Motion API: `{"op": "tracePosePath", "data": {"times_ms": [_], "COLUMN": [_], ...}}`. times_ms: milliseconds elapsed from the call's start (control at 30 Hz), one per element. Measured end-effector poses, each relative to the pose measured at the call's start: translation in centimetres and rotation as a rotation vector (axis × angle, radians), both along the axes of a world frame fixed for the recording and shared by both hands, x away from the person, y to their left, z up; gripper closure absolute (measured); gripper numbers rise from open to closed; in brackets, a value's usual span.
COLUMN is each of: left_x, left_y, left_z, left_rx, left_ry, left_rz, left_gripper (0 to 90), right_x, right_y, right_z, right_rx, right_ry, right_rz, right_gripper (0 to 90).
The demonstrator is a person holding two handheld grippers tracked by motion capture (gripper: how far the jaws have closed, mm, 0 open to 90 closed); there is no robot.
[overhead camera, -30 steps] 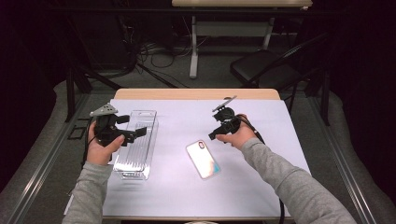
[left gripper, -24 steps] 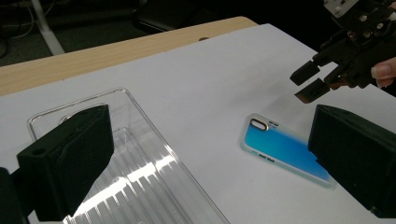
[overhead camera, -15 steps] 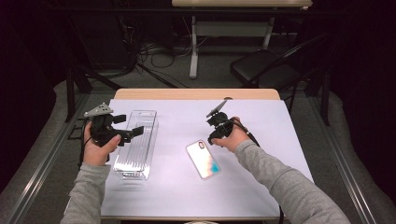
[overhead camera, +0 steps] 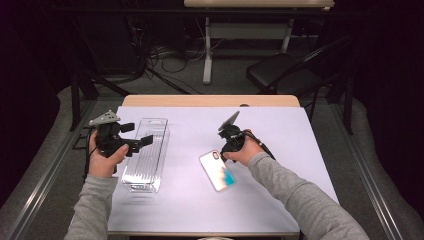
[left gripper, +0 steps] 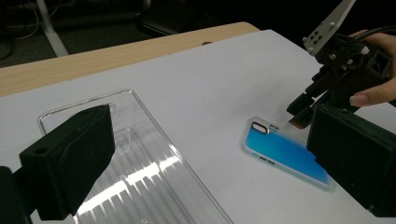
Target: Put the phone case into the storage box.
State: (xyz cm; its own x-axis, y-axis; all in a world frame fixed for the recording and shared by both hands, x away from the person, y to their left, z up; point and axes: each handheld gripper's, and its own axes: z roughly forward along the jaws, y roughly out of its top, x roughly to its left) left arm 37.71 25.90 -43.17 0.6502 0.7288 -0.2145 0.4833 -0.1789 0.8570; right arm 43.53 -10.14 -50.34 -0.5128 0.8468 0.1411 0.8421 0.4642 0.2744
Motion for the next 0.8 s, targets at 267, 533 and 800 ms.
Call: {"op": "tracePosePath", "data": {"times_ms": [267,533,800], "left_x": [0.0,0.1,0.1], "left_y": [0.0,0.0,0.0], "left_z": [0.0,-0.1,-0.1], "left_rx": [0.002,0.007,0.002], "left_ry": [0.000,0.003,0.007], "left_rz": [-0.002,-0.006,-0.002], "left_gripper": [1.3,1.4,1.6], "right_x": [-0.1,-0.3,-0.5], "right_y": [0.1,0.5,0.4], "right_z": [-0.4,-0.8,-1.7], "right_rx": [-0.023,-0.035,-0.031], "right_ry": [0.029,0.065,0.099], "right_rz": [-0.012,-0.021,-0.040], "right_gripper": [65.7,71.2,75.1]}}
